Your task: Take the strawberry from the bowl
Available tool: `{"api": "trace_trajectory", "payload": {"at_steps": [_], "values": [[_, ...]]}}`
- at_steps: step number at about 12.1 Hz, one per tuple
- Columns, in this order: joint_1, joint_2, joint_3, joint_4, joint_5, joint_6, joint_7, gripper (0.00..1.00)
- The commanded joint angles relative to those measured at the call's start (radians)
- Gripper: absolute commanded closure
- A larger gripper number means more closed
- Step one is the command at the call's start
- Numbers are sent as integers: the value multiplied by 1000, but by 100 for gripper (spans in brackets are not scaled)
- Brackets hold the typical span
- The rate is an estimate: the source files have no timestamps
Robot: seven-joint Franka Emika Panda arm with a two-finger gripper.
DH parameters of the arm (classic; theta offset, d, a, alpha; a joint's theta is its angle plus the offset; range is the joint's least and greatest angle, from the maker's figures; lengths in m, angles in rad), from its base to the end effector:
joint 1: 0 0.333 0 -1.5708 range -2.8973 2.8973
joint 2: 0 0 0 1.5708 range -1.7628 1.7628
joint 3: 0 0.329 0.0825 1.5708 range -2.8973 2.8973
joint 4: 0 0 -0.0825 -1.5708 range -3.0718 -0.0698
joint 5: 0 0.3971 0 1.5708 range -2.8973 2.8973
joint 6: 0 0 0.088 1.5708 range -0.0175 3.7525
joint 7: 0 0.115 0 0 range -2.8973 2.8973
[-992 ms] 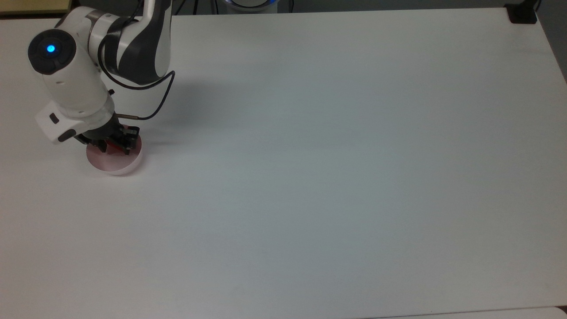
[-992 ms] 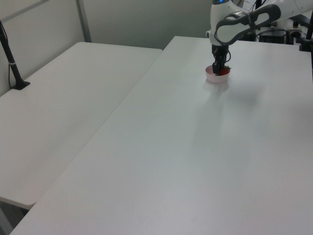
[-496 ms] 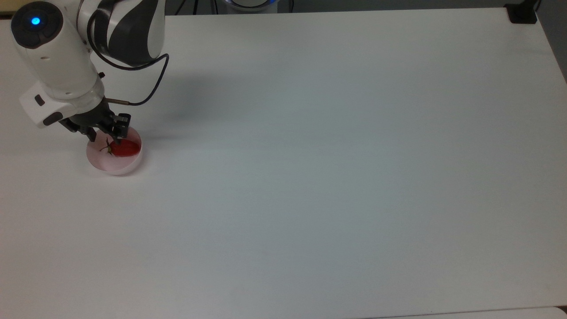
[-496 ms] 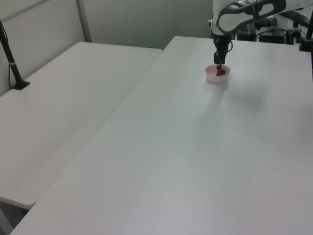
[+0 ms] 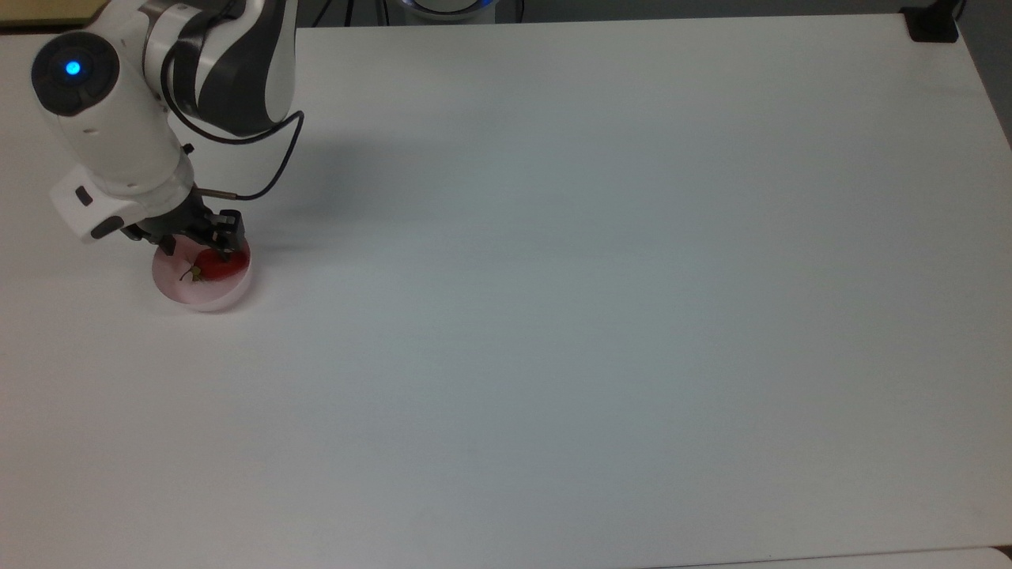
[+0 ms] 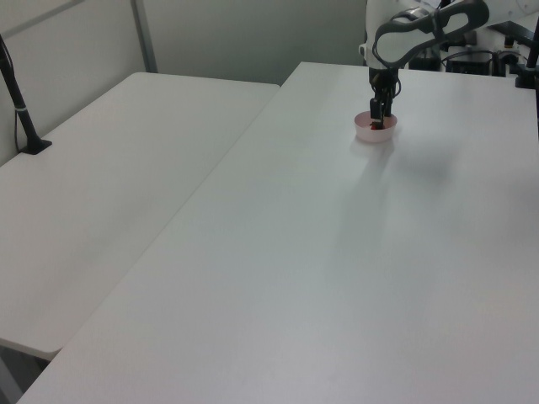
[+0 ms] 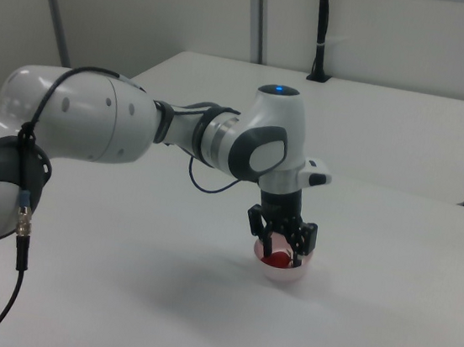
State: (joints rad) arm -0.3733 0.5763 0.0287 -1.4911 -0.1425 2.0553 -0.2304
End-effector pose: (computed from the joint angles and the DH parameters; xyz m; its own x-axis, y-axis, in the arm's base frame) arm 0.6772 -0.2558 0.3317 0.9978 -0.0535 -0.0396 -0.0492 -0.9935 0.1031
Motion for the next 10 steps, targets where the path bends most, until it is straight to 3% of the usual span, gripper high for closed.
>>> {"api": "trace_trajectory", "payload": {"at_steps": [1,7,10], "values": [[8,8,-4,-17,-11,43,9,25],[11,13,-3,-21,-11,74,59,26],[11,11,-3,-28,-11,74,59,45]]}}
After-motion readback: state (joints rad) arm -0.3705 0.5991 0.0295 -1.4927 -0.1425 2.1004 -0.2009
